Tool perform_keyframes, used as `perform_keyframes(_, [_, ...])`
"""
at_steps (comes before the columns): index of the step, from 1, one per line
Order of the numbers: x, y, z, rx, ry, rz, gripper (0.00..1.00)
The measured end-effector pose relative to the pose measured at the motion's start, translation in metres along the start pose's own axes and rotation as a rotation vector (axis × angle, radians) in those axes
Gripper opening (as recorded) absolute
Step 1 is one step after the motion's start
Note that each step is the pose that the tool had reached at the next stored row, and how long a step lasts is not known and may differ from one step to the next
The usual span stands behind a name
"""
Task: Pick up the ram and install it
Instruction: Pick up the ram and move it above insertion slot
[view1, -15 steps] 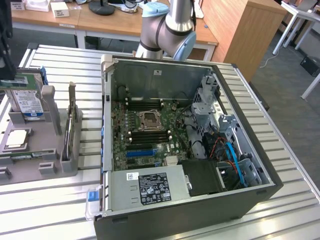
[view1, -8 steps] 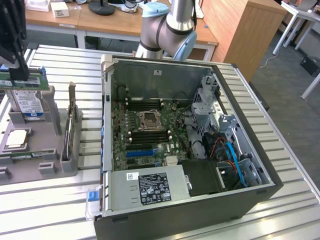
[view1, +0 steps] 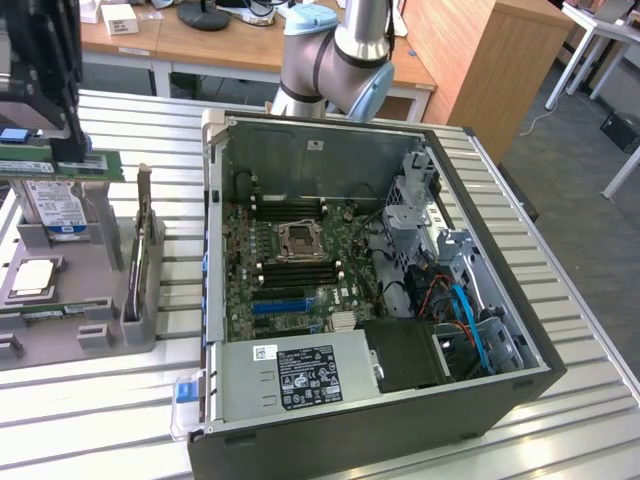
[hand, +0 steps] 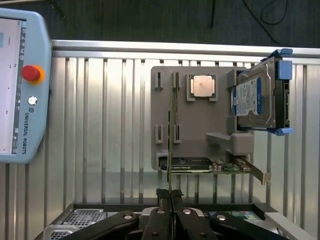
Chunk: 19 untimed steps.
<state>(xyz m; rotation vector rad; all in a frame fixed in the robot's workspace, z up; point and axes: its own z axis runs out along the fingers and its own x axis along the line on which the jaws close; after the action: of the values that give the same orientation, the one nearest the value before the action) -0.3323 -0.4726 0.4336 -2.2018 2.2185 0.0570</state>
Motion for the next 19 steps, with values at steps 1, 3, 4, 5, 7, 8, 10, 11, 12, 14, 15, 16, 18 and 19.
perform_keyframes(1, [0.000, -0.0029, -0.0001, -0.0001, 0.0000, 0.000, 0.12])
perform_keyframes(3, [0.000, -0.0089, -0.0001, 0.0000, 0.0000, 0.000, 0.12])
perform_keyframes(4, [0.000, -0.0117, -0.0001, 0.0001, -0.0001, 0.000, 0.12])
perform_keyframes(5, [0.000, -0.0146, -0.0002, 0.0001, -0.0001, 0.000, 0.12])
perform_keyframes(7, [0.000, -0.0195, -0.0003, 0.0000, -0.0001, 0.000, 0.12])
perform_keyframes(8, [0.000, -0.0218, -0.0003, 0.0000, 0.0000, 0.000, 0.12])
perform_keyframes(10, [0.000, -0.0260, -0.0004, 0.0000, 0.0000, 0.000, 0.12])
perform_keyframes(11, [0.000, -0.0284, -0.0004, 0.0000, 0.0000, 0.000, 0.12])
perform_keyframes(12, [0.000, -0.0308, -0.0004, 0.0000, 0.0000, 0.000, 0.12])
perform_keyframes(14, [0.000, -0.0348, -0.0004, 0.0001, -0.0001, 0.000, 0.12])
perform_keyframes(15, [0.000, -0.0371, -0.0005, 0.0000, 0.0000, 0.000, 0.12])
perform_keyframes(16, [0.000, -0.0393, -0.0006, 0.0000, 0.0000, 0.000, 0.12])
perform_keyframes(18, [0.000, -0.0440, -0.0006, 0.0000, 0.0000, 0.000, 0.12])
perform_keyframes(19, [0.000, -0.0464, -0.0006, 0.0000, -0.0001, 0.000, 0.12])
